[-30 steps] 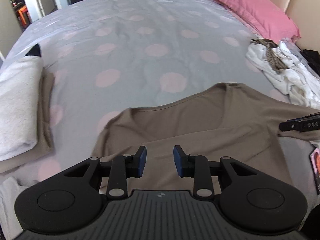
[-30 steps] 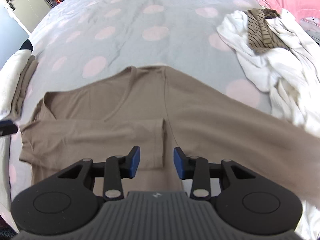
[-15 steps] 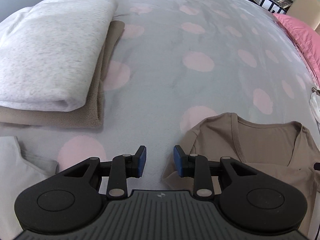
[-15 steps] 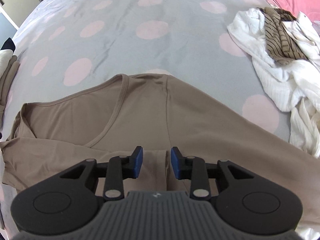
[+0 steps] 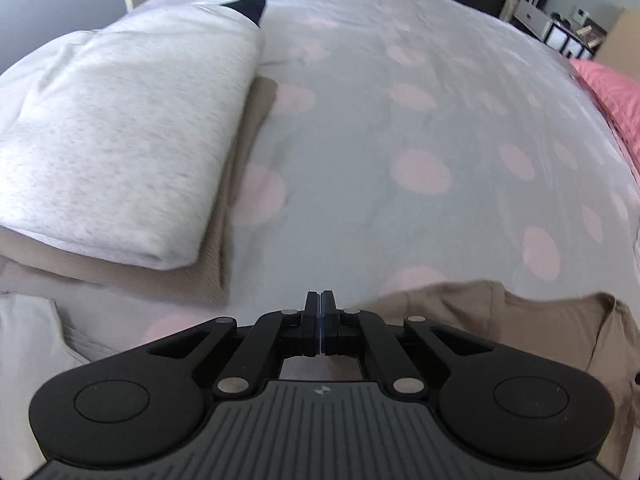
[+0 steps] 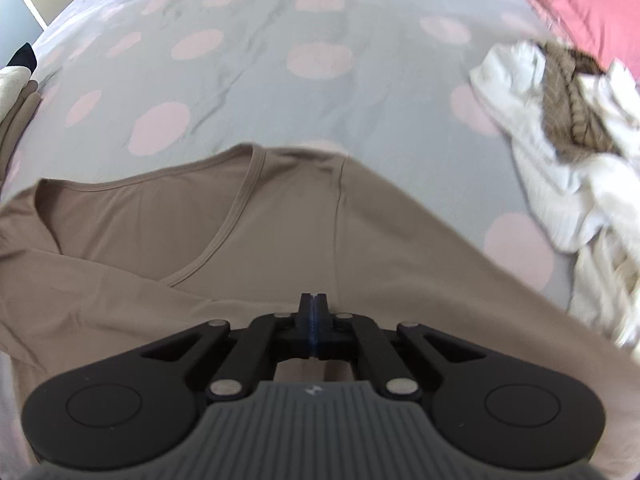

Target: Fold clothes

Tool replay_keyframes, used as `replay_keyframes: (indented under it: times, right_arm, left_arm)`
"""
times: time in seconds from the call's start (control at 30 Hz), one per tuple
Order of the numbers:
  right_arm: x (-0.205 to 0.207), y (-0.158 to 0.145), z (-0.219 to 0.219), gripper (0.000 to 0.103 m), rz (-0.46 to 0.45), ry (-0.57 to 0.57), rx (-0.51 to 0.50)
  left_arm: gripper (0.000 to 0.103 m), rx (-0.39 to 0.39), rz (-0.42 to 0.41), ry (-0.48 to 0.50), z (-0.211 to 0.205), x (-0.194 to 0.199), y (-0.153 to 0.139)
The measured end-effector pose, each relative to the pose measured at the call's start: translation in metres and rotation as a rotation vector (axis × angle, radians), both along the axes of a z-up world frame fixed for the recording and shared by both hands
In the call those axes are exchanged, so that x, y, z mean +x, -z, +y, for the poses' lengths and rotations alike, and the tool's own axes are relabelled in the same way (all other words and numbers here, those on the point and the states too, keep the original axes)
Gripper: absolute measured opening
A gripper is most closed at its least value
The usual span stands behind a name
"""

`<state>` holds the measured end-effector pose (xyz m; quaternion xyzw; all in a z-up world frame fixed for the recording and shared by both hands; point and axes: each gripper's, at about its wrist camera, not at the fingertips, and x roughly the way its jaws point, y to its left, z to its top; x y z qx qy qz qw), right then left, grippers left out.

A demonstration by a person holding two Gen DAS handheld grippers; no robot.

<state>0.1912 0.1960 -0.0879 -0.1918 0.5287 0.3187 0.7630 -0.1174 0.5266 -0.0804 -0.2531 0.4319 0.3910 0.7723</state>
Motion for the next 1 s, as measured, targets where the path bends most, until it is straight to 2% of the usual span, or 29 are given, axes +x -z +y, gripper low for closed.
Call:
replay_keyframes:
  times: [0.1,0.17,0.2,0.27,0.33,0.5,0.6,0.8,0.97,1.0]
  right_arm:
    - [0.001,0.000,0.001,0.000,-0.024,0.001,-0.006]
    - [0.002,0.000,0.000,0.001,-0.026,0.008,-0.012]
    - [0.003,0.000,-0.001,0.005,-0.018,0.015,-0.009]
    - [0.005,-0.001,-0.004,0.006,0.008,0.030,0.006]
    - [0.005,-0.003,-0.005,0.009,0.023,0.037,0.017]
    - [0.006,-0.009,-0.010,0.013,0.062,0.041,0.053]
    - [0.008,-0.009,-0.013,0.019,0.069,0.046,0.068]
    - [0.012,0.007,-0.009,0.019,0.143,0.068,0.060]
    - [0.010,0.014,-0.009,0.021,0.103,0.080,0.011]
    - [0.011,0.013,-0.010,0.027,0.101,0.083,0.016]
  left_arm:
    - [0.001,0.015,-0.017,0.020,-0.001,-0.001,-0.005]
    - [0.011,0.008,-0.029,0.050,-0.004,-0.002,-0.007]
    - [0.018,-0.001,-0.016,0.080,-0.007,0.000,-0.006]
    - [0.024,-0.017,0.014,0.132,-0.014,0.004,-0.002]
    - [0.040,-0.024,0.049,0.138,-0.019,0.004,0.007]
    - [0.039,-0.090,0.100,0.126,-0.019,0.001,0.025]
    - [0.039,-0.081,0.100,0.105,-0.019,-0.004,0.022]
    - [0.039,-0.091,0.100,0.123,-0.024,-0.003,0.025]
    - [0.039,-0.092,0.106,0.132,-0.024,-0.001,0.025]
    - [0.039,-0.093,0.106,0.131,-0.024,-0.001,0.025]
